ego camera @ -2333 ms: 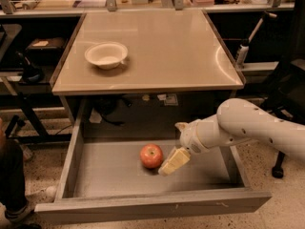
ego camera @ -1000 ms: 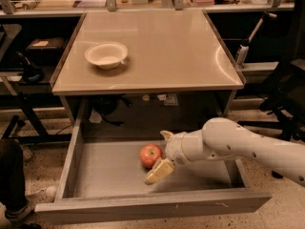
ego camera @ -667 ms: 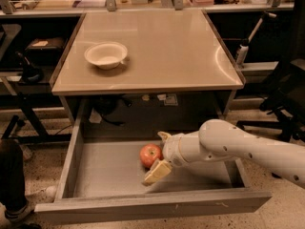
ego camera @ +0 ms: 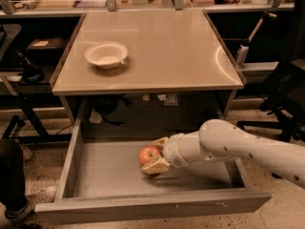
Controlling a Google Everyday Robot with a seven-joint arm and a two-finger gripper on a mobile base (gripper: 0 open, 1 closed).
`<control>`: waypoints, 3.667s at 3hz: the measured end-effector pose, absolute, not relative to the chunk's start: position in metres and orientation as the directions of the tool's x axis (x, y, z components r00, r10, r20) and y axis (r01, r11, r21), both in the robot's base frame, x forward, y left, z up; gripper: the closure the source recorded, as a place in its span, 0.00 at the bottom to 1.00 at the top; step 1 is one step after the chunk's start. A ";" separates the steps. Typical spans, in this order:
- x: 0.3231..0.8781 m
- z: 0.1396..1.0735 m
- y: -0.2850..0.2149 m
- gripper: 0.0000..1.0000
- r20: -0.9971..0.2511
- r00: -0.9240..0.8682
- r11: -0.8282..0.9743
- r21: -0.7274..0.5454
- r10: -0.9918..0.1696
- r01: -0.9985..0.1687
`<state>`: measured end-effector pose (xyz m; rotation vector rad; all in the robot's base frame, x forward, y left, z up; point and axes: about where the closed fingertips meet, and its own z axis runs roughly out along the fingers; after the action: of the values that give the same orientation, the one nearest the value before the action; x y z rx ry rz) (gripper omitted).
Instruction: Pick apple from top drawer and place on counter
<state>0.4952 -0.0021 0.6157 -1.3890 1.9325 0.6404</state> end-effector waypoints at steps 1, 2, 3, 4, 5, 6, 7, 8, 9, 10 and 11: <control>0.495 0.616 -0.002 0.64 -0.752 -0.214 0.315 0.009 -0.624 -0.949; 0.495 0.616 -0.002 0.88 -0.752 -0.214 0.315 0.009 -0.624 -0.949; 0.497 0.637 -0.003 1.00 -0.746 -0.216 0.328 -0.004 -0.630 -0.945; 0.503 0.688 -0.008 1.00 -0.742 -0.189 0.360 -0.075 -0.644 -0.930; 0.517 0.748 -0.020 1.00 -0.725 -0.171 0.394 -0.148 -0.667 -0.907; 0.538 0.807 -0.037 1.00 -0.694 -0.166 0.426 -0.220 -0.700 -0.878; 0.540 0.811 -0.039 1.00 -0.695 -0.172 0.434 -0.220 -0.698 -0.874; 0.541 0.817 -0.039 1.00 -0.700 -0.162 0.438 -0.234 -0.696 -0.868; 0.566 0.851 -0.052 1.00 -0.712 -0.149 0.462 -0.268 -0.686 -0.846; 0.614 0.880 -0.074 1.00 -0.717 -0.152 0.475 -0.273 -0.680 -0.837; 0.660 0.886 -0.086 1.00 -0.730 -0.163 0.471 -0.239 -0.664 -0.849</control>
Offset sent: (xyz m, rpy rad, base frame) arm 0.0000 0.0000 0.0000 0.0000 0.0000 0.0001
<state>0.6596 -0.0865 0.8863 -1.2639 1.9003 0.2851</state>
